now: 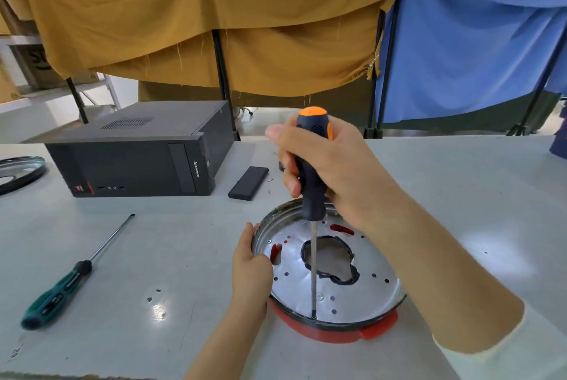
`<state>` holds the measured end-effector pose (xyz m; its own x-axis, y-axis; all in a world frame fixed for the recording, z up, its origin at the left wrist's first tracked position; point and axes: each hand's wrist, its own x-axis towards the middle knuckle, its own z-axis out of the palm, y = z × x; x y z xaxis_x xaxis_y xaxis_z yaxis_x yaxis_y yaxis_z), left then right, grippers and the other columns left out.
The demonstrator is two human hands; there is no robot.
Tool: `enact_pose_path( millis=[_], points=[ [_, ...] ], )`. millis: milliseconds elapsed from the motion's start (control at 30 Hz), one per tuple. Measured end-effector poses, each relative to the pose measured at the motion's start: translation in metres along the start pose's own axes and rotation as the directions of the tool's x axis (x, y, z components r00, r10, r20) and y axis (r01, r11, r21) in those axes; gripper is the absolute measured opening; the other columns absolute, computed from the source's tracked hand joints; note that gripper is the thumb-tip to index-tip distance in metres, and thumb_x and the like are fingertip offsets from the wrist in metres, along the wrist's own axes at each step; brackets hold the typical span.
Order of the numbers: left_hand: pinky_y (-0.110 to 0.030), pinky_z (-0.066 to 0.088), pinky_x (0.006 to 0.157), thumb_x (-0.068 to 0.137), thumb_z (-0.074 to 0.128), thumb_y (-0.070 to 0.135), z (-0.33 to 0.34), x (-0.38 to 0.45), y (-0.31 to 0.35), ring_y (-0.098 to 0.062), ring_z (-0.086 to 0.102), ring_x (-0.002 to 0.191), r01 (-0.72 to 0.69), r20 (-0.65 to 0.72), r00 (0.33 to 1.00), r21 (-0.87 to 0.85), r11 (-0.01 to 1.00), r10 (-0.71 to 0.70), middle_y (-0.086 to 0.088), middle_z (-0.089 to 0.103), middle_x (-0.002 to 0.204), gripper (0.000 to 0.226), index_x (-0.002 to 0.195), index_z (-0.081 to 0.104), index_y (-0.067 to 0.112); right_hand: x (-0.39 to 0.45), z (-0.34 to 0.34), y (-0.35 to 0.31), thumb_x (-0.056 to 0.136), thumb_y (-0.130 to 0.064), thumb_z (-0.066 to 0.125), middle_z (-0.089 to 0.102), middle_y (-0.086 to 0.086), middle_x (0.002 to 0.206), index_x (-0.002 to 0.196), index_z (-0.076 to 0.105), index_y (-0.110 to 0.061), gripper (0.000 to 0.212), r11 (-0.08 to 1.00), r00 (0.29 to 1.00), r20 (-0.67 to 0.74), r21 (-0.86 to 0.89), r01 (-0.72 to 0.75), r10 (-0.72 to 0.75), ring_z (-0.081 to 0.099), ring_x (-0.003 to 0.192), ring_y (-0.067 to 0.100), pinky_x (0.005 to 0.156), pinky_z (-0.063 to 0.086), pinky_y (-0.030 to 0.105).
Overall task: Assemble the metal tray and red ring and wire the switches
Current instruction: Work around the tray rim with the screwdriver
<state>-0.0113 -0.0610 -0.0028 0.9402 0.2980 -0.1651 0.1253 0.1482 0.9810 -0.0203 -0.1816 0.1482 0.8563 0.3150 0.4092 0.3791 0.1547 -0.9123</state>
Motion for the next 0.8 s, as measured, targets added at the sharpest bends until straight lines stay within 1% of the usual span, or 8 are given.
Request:
enact_pose_path(
  millis=[100,200,267,367,500,600,700,800],
  points=[
    [-0.012,0.051,0.057,0.088,0.043,-0.018,-0.003,0.000,0.001,0.006,0.067,0.079,0.000,0.010,1.000,0.025,1.000,0.000,0.002,0.053,0.137,0.071,0.147,0.038,0.022,0.010,-0.015,-0.007,0.084,-0.019,0.061,0.061,0.001,0.069,0.077,0.060,-0.017,0.008,0.972,0.849,0.525,0.160,-0.173,0.065,0.057,0.049,0.016,0.053,0.047,0.025],
    [-0.018,0.051,0.073,0.088,0.044,-0.015,-0.004,-0.001,0.000,-0.009,0.059,0.100,-0.020,0.020,1.000,0.055,0.998,0.019,0.004,0.054,0.135,0.071,0.147,0.037,0.023,0.012,-0.011,-0.005,0.080,-0.016,0.065,0.056,0.000,0.060,0.072,0.051,-0.013,0.017,0.894,0.723,0.691,0.313,-0.320,0.017,0.053,0.041,0.012,0.046,0.044,0.020],
    [-0.011,0.049,0.063,0.089,0.045,-0.015,-0.003,-0.001,0.001,0.001,0.059,0.091,-0.028,0.015,1.000,0.040,0.999,0.027,0.004,0.052,0.138,0.072,0.148,0.034,0.023,0.012,-0.005,-0.001,0.083,-0.015,0.060,0.047,-0.004,0.052,0.067,0.046,-0.014,0.022,0.909,0.798,0.599,0.296,-0.295,0.064,0.041,0.035,0.007,0.041,0.037,0.018],
    [-0.006,0.046,0.048,0.089,0.044,-0.017,-0.001,-0.001,0.001,0.013,0.060,0.068,-0.014,-0.004,1.000,0.014,1.000,0.014,0.004,0.050,0.139,0.073,0.150,0.032,0.023,0.007,0.006,0.006,0.090,-0.019,0.058,0.042,-0.003,0.050,0.064,0.046,-0.019,0.029,0.981,0.983,0.173,0.170,-0.092,0.062,0.033,0.035,0.008,0.040,0.032,0.020],
    [-0.004,0.043,0.045,0.089,0.038,-0.018,0.001,-0.001,0.001,0.018,0.058,0.061,-0.007,-0.016,1.000,0.012,1.000,0.007,0.005,0.049,0.138,0.073,0.150,0.031,0.021,-0.002,0.011,0.010,0.090,-0.019,0.062,0.046,0.001,0.053,0.063,0.047,-0.018,0.031,0.997,0.960,-0.273,0.013,0.074,-0.068,0.039,0.036,0.011,0.039,0.035,0.019],
    [-0.003,0.044,0.048,0.089,0.042,-0.017,-0.001,-0.001,0.002,0.010,0.059,0.077,0.007,0.002,1.000,0.045,0.999,-0.007,0.005,0.051,0.136,0.072,0.149,0.033,0.022,0.001,-0.003,0.001,0.088,-0.023,0.064,0.052,0.001,0.059,0.067,0.053,-0.017,0.024,0.999,0.999,0.044,0.042,-0.025,0.023,0.047,0.043,0.014,0.047,0.042,0.024],
    [-0.008,0.048,0.053,0.088,0.044,-0.016,-0.003,-0.001,0.002,-0.012,0.058,0.101,0.011,0.017,1.000,0.077,0.997,-0.012,0.002,0.052,0.139,0.072,0.148,0.036,0.023,0.008,-0.014,-0.003,0.083,-0.020,0.058,0.055,0.000,0.064,0.077,0.052,-0.013,0.011,0.972,0.869,0.489,0.159,-0.170,0.072,0.054,0.051,0.016,0.057,0.047,0.028],
    [-0.012,0.047,0.062,0.088,0.045,-0.015,-0.004,0.000,0.001,-0.014,0.054,0.109,-0.005,0.031,1.000,0.097,0.995,0.002,0.002,0.052,0.140,0.073,0.148,0.034,0.024,0.010,-0.010,-0.001,0.083,-0.017,0.047,0.049,-0.003,0.055,0.075,0.037,-0.014,0.013,0.918,0.786,0.617,0.288,-0.273,0.040,0.048,0.040,0.010,0.046,0.043,0.023]
  ],
)
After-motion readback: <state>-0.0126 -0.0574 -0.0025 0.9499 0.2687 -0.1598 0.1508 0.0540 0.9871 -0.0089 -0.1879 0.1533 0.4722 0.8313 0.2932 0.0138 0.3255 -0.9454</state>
